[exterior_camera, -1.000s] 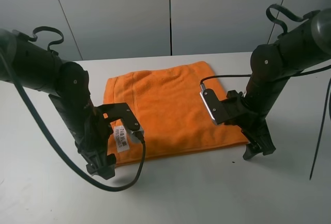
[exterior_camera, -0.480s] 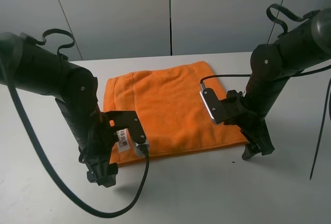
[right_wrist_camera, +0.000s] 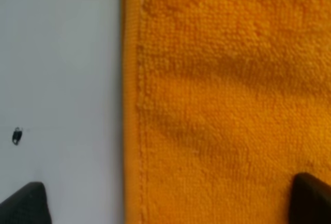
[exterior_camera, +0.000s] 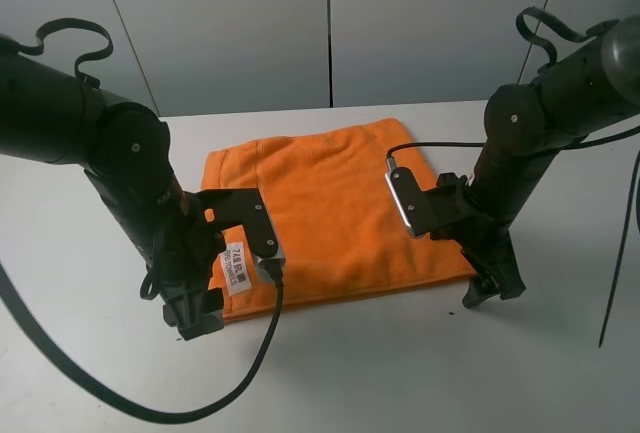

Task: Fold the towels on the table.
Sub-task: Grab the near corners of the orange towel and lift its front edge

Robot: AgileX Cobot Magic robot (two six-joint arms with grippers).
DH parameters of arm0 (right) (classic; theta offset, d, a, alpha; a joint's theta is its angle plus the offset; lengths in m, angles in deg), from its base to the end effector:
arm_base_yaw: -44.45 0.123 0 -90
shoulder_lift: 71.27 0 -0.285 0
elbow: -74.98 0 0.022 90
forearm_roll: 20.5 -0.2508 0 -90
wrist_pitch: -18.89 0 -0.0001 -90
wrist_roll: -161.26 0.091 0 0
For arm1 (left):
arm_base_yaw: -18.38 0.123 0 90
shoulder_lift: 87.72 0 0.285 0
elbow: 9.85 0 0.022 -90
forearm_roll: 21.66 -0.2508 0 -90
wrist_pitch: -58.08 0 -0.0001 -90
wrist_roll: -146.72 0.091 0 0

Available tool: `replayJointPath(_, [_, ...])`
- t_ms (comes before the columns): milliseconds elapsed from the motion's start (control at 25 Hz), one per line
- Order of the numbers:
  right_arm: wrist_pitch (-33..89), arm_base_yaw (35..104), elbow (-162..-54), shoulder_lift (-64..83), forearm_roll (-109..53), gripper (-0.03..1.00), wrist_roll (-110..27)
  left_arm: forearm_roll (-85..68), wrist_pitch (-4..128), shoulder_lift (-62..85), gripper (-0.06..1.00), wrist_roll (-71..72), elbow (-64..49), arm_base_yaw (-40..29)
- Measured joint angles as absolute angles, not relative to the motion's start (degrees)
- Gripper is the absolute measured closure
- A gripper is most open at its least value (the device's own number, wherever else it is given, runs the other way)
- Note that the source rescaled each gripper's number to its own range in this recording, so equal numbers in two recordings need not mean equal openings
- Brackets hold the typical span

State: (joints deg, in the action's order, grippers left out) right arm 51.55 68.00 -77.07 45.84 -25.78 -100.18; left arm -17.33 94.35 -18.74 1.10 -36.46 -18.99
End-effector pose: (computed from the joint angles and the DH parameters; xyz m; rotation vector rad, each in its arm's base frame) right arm 0.2688 0.1221 0.0929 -2.3711 1.9685 0.0395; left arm 0.2337 -0.1836 0.1282 1.7061 2.5107 -0.0770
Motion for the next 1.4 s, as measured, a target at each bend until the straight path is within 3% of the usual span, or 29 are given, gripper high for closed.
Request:
replayJointPath(120, [51.55,68.0,-77.07,45.84,-25.87,-0.03,-100.18,-17.09,91.82,-18.74,0.22,1.19,-36.46,-18.99])
replayJointPath(320, [51.43,68.0,-77.07,45.84,-26.0,-0.03,-100.18,-15.37,90.55,-20.15,-0.01,2.17,-36.46,-18.99])
replayJointPath(400, [51.43,68.0,-77.07,45.84,-26.0,-0.03,-100.18,-13.41,90.12,-20.79,-0.05,3.84,-36.46,-18.99])
replayJointPath(1400, [52.17,67.89,-77.79,47.62,-27.24,-0.03,-100.14,-11.18,87.51,-26.51,-0.06,8.27,-35.84,-22.1])
